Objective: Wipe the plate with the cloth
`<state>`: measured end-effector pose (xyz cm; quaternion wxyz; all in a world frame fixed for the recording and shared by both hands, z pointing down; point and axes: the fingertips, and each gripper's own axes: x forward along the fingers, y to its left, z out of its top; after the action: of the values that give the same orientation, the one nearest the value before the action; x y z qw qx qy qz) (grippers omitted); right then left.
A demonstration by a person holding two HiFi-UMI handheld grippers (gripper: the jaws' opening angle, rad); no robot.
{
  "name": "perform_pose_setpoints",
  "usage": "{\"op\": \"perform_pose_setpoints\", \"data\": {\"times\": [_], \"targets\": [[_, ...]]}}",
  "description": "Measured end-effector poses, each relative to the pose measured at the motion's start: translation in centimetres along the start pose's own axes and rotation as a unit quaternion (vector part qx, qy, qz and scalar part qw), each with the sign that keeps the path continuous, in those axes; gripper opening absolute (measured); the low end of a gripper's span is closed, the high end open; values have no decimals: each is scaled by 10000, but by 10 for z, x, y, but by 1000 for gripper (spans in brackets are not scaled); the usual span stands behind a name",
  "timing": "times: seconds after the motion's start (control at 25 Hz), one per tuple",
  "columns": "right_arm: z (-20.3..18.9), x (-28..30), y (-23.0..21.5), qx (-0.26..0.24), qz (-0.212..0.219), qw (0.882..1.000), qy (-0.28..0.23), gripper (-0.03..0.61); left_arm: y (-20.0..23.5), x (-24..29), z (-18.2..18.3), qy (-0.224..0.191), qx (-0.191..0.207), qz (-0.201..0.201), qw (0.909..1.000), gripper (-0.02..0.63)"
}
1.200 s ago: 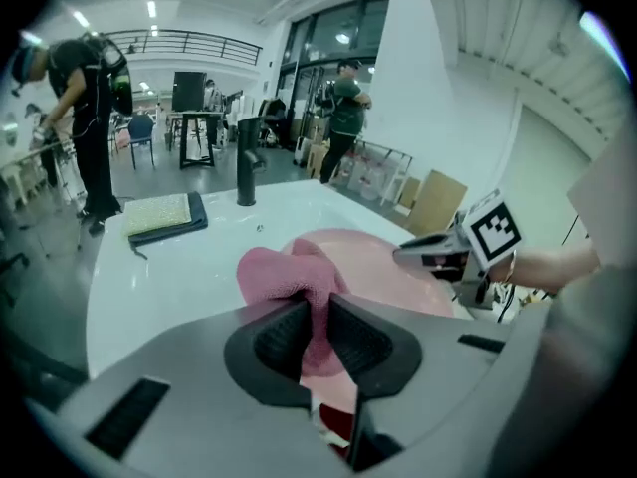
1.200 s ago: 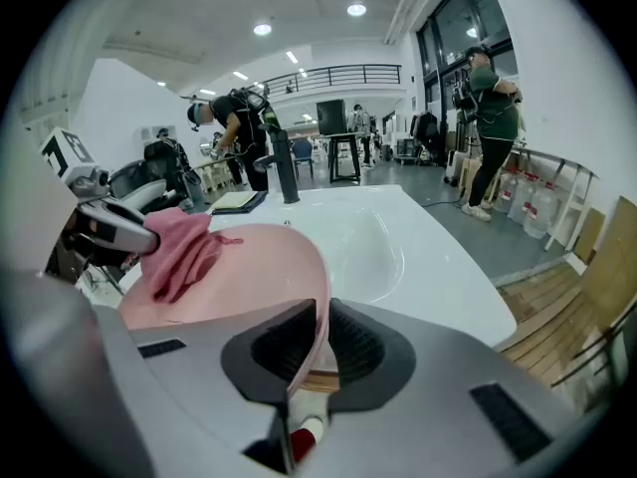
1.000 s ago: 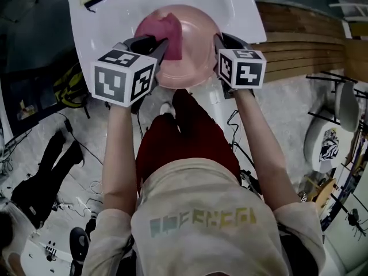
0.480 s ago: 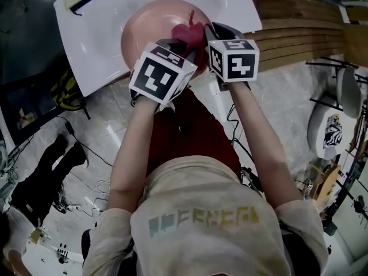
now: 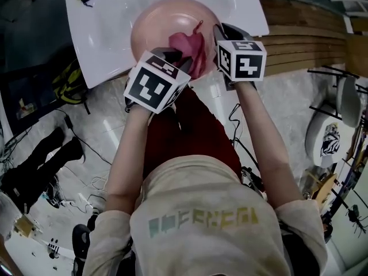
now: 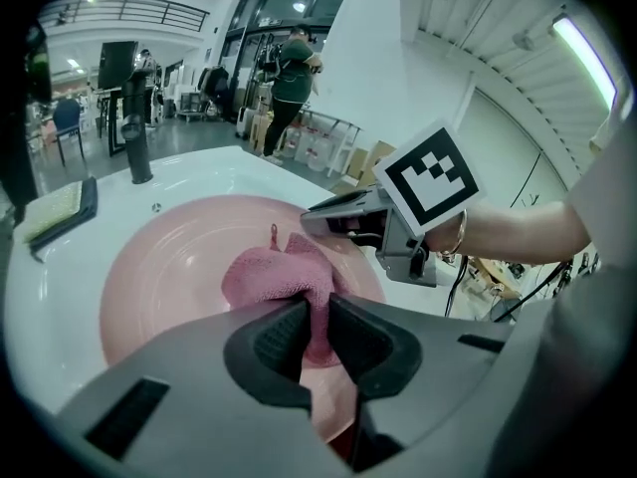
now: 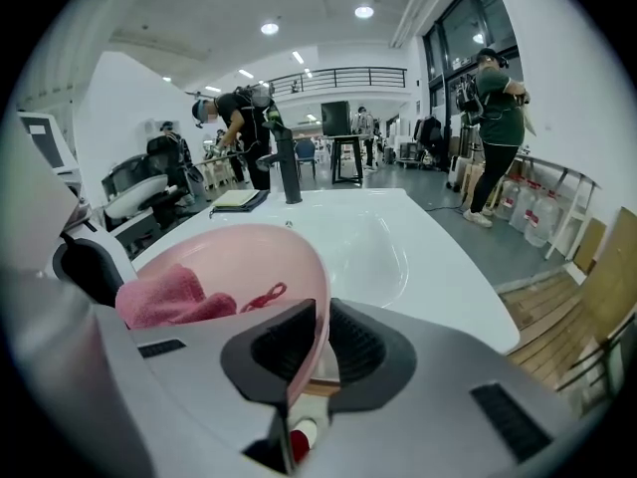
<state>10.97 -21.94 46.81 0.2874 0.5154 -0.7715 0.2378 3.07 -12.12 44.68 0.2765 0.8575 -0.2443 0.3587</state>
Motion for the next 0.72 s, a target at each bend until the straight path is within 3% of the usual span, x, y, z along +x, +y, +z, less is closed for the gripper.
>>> {"op": "perform_pose_setpoints", "data": {"times": [0.44,0.72], "targets": [[-5,0,4,-189,-130,9997,28,61,24,-27,-28,136,130,511,9985,61],[-5,-2,4,-174,-170,9997,22,61,43,-42,-36,113,-29,697,9975,61]]}}
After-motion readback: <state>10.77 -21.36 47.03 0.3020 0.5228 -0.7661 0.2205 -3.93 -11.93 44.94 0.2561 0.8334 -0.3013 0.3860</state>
